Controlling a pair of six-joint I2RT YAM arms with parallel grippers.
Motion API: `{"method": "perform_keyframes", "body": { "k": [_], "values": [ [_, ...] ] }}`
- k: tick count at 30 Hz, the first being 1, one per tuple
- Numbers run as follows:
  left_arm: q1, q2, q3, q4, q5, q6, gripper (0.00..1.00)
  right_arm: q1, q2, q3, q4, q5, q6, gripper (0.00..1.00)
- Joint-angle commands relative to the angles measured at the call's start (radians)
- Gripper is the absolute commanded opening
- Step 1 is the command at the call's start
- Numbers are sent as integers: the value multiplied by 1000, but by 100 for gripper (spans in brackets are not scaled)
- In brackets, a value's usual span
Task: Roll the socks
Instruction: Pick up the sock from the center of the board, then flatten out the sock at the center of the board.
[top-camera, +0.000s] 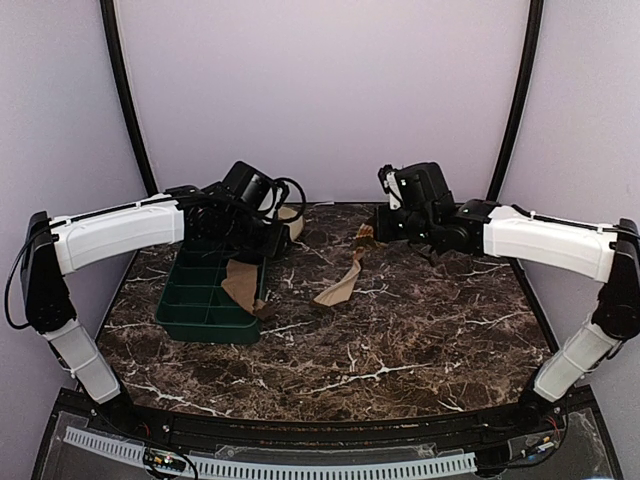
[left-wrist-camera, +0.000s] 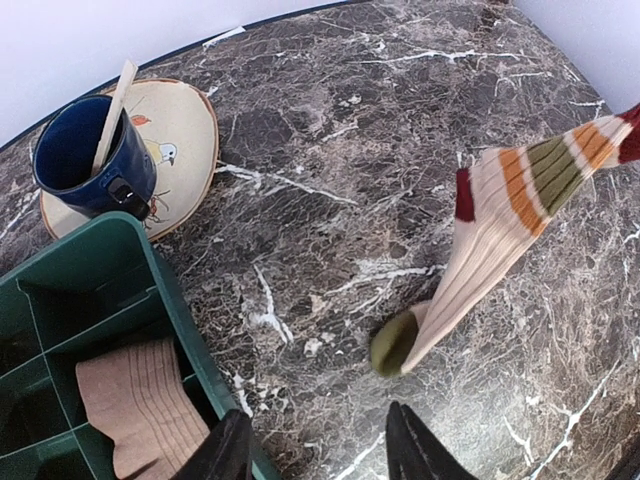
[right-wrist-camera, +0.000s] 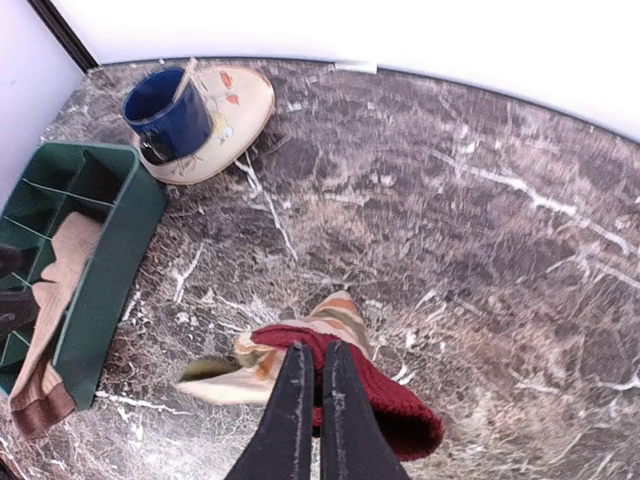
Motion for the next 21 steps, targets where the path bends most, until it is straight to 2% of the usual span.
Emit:
{"method": "perform_keyframes", "body": {
  "k": [1,6,17,21],
  "values": [
    [-2,-30,9,-10,-53,-5,48,6,-70,25,20,50,-87,0],
    [-2,-23,3,0,-66,-15,48,11,-72,61,27,93,-154,0],
    [9,-8,39,-28,-77,-28,48,-15,229,563,-78,214,-396,0],
    [18,-25,20,-30,-81,-32,48,-13,283,616,-97,212,-427,0]
  ]
}}
